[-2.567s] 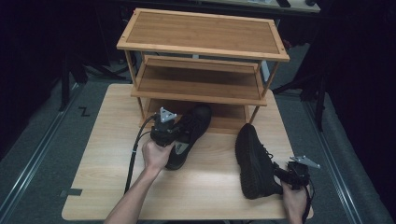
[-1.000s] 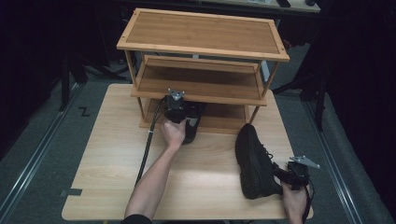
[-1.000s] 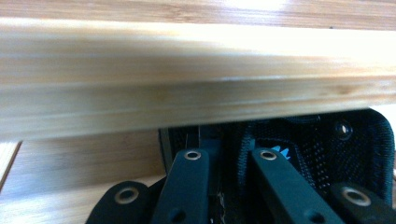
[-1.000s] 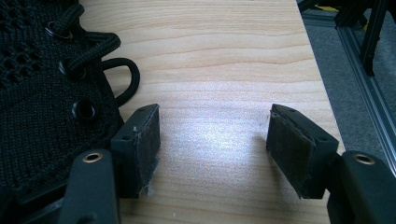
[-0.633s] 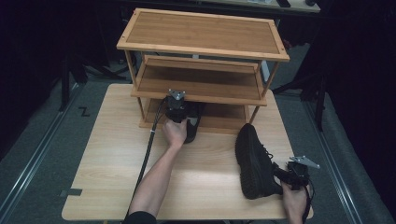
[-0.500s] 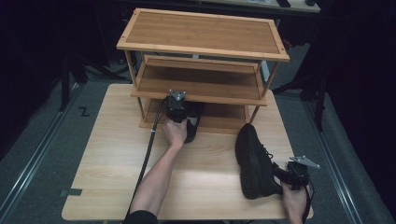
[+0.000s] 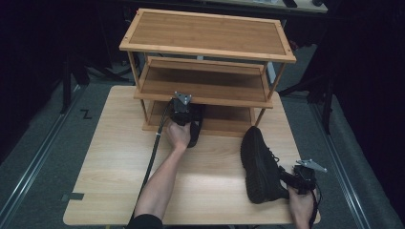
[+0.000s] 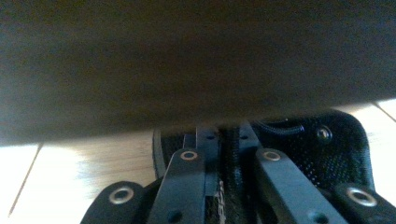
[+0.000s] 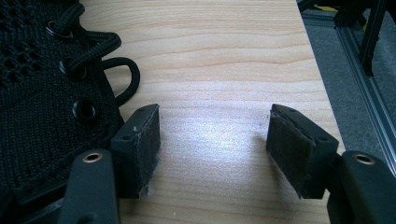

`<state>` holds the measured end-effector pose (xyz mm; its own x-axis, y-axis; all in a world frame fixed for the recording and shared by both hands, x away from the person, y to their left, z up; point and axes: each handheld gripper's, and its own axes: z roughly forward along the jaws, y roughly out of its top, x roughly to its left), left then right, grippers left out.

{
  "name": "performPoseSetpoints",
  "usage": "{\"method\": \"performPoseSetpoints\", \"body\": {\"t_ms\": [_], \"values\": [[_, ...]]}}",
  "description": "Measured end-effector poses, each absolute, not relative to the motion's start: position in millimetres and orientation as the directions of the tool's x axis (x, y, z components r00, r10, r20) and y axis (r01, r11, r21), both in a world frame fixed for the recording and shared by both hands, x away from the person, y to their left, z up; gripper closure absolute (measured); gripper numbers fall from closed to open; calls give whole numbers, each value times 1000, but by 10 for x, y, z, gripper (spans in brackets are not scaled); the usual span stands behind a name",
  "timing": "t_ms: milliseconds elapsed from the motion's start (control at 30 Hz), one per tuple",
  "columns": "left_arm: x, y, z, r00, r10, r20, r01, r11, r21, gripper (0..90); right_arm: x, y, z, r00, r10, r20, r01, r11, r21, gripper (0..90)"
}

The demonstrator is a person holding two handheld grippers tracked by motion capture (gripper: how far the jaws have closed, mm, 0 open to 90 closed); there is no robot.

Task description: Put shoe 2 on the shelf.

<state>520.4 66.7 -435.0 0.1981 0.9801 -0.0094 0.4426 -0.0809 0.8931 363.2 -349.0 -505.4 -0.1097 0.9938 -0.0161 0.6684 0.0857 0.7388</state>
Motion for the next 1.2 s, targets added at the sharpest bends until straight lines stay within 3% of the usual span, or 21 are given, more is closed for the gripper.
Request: {"method": "performPoseSetpoints", "body": {"t_ms": [200,567,633,700,800,1200], "values": [[5205,693,-4359,221,975,39,429,-133,894,798,3632,-3489,-5054,-110,994,-16,668,86,739,351],[5156,829,-4347,220,975,25,496,-134,858,750,3632,-3488,-5055,-110,994,-18,668,87,739,351],[5139,853,-4362,230,973,17,508,-135,851,752,3632,-3488,-5055,-110,994,-18,668,87,739,351],[5124,854,-4357,243,970,15,507,-140,850,837,3632,-3488,-5055,-110,994,-18,668,87,739,351],[5116,826,-4352,233,972,15,502,-133,854,870,3632,-3488,-5055,-110,994,-18,668,87,739,351],[5178,799,-4353,204,977,-70,446,-29,895,876,3629,-3486,-5055,-111,994,-18,668,88,739,351]]}}
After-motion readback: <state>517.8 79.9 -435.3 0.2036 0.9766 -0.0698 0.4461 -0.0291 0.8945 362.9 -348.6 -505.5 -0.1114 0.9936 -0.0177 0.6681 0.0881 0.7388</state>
